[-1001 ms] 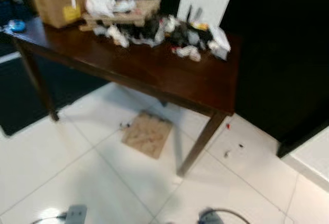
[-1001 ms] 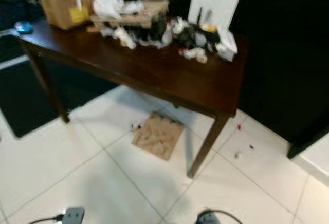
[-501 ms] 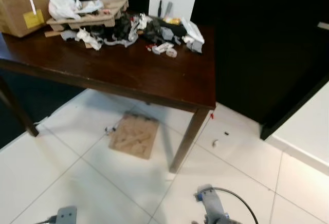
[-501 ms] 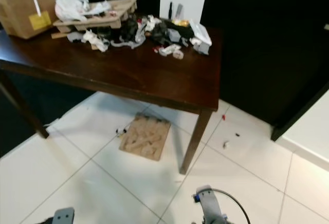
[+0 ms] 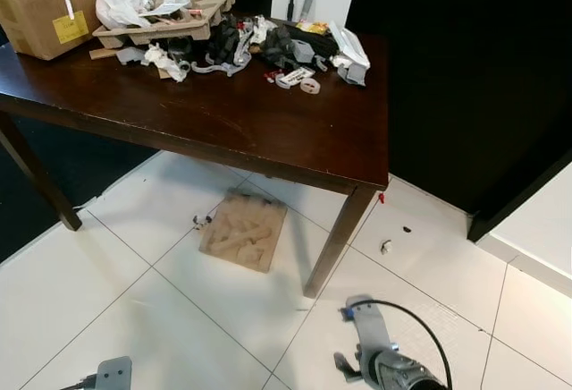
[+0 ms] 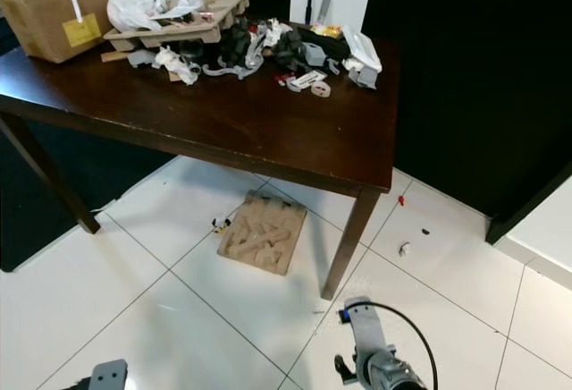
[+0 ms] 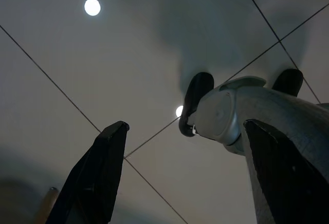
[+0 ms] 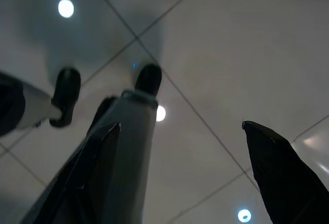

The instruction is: Picking trash to rubbish bin

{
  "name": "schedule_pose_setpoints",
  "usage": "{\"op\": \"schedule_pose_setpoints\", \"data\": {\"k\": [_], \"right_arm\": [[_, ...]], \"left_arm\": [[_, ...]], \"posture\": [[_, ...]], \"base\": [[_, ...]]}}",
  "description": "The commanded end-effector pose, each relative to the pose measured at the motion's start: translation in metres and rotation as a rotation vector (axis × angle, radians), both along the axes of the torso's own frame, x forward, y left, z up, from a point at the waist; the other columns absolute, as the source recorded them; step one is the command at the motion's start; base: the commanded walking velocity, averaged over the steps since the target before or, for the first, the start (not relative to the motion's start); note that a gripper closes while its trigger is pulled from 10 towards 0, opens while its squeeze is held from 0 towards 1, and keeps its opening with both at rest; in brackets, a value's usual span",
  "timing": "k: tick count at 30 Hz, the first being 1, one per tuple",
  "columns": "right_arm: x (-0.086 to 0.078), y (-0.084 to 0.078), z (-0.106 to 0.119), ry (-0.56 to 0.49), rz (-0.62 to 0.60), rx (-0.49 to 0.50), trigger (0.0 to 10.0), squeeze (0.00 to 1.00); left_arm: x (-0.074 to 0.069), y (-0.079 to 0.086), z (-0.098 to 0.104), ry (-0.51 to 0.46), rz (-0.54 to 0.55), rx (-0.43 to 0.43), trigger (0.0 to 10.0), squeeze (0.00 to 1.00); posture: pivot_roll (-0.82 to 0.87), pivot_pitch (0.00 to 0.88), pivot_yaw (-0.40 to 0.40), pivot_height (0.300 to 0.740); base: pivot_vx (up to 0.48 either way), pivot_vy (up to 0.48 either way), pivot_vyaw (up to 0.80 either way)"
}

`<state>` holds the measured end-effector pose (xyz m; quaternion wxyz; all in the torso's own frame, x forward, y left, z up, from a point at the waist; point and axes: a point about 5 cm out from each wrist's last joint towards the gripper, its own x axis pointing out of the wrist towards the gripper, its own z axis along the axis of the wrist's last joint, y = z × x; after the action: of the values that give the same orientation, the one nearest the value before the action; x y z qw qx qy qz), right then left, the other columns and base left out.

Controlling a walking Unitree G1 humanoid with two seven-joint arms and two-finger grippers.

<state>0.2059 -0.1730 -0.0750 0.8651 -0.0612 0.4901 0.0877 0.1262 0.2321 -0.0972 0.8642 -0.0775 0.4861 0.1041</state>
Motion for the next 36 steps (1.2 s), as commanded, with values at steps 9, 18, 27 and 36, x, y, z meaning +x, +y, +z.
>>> {"op": "schedule_pose_setpoints", "data": {"k": [9,18,27,36], "right_arm": [[-0.019,0.002,-0.01,0.068,0.056,0.03,10.0,0.0],[-0.026,0.0,-0.012,0.097,0.111,0.009,10.0,0.0],[-0.029,-0.001,-0.013,0.104,0.128,0.007,10.0,0.0],[-0.035,-0.004,-0.016,0.116,0.136,-0.006,10.0,0.0]], "left_arm": [[-0.012,0.0,-0.004,0.036,0.008,-0.011,10.0,0.0],[-0.012,0.001,-0.004,0.033,0.015,-0.013,10.0,0.0],[-0.013,0.002,-0.004,0.037,0.013,-0.01,10.0,0.0],[-0.013,0.003,-0.003,0.036,0.007,-0.008,10.0,0.0]], "posture": [[0.21,0.098,-0.045,0.74],[0.22,0.1,-0.048,0.74],[0.22,0.098,-0.048,0.74],[0.22,0.101,-0.047,0.74]], "base": [[0.0,-0.443,0.0],[0.0,-0.445,0.58],[0.0,-0.446,0.79],[0.0,-0.446,0.79]]}}
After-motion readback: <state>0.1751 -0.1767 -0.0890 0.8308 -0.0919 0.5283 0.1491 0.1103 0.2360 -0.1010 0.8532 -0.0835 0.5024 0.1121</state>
